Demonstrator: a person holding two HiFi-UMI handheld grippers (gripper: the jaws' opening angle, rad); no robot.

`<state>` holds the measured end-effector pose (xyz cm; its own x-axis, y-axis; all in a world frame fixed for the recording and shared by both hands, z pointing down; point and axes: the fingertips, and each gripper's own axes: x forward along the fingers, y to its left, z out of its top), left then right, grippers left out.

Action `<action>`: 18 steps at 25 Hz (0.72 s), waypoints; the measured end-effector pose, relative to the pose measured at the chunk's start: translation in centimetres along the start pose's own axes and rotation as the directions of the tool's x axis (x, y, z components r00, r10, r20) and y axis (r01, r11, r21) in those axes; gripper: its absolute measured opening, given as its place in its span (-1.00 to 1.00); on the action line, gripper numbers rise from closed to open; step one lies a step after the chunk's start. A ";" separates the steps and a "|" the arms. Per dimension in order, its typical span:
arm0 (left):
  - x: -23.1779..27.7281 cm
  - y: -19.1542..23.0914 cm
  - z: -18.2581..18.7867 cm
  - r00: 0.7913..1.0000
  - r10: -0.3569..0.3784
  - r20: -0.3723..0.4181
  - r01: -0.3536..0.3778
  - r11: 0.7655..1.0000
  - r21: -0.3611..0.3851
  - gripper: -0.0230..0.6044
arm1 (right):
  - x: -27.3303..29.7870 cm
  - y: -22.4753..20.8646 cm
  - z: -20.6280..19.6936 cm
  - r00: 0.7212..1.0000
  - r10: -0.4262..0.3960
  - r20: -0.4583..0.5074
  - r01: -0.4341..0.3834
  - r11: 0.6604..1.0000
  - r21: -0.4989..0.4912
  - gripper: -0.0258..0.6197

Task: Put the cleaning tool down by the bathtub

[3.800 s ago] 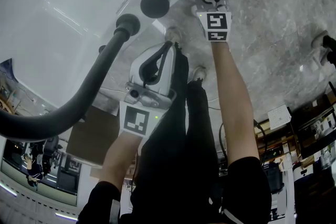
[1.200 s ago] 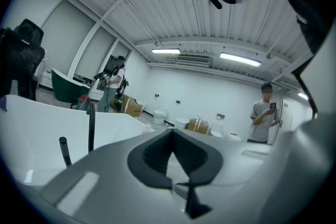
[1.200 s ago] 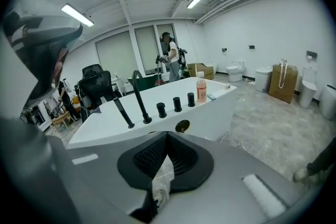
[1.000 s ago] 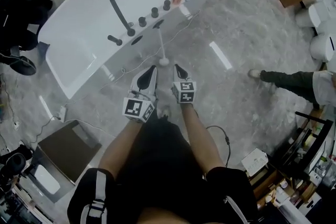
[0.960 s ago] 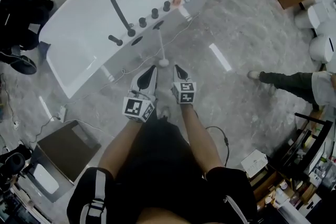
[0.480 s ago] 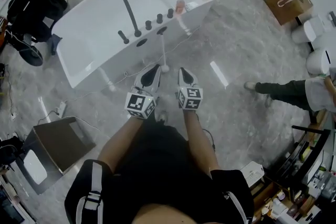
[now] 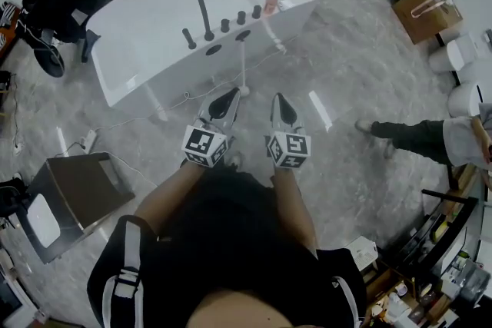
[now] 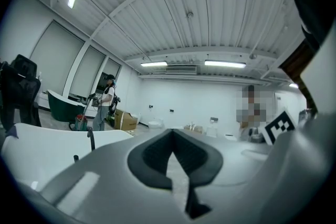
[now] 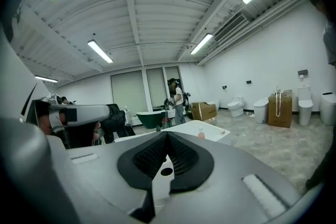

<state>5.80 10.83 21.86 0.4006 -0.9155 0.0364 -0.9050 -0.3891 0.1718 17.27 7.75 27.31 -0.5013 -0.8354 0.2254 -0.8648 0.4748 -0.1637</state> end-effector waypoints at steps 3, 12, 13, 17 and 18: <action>-1.1 -0.4 0.2 1.000 -0.001 -0.012 0.001 1.000 0.000 -0.91 | -1.6 1.4 1.6 1.000 0.014 0.027 -0.013 1.000 -0.021 -0.92; -3.5 0.9 2.4 1.000 0.015 0.009 -0.015 1.000 -0.020 -0.90 | -4.0 4.8 3.7 0.999 0.014 0.046 -0.013 1.000 -0.019 -0.92; -3.7 1.2 2.5 1.000 0.018 0.006 -0.018 1.000 -0.023 -0.90 | -4.1 5.2 3.7 0.999 0.015 0.044 -0.015 1.000 -0.017 -0.92; -4.4 2.2 2.0 1.000 0.016 -0.005 -0.016 0.999 -0.030 -0.90 | -4.2 6.1 3.6 0.999 0.006 0.046 -0.005 1.000 -0.028 -0.92; -4.5 2.3 1.9 1.000 0.013 -0.006 -0.014 0.999 -0.034 -0.90 | -4.2 6.3 3.6 0.999 0.003 0.047 -0.001 1.000 -0.030 -0.92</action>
<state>1.63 13.82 20.22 0.3893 -0.9200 0.0450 -0.9051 -0.3730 0.2042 14.03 13.26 21.91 -0.5017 -0.8463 0.1793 -0.8646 0.4841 -0.1347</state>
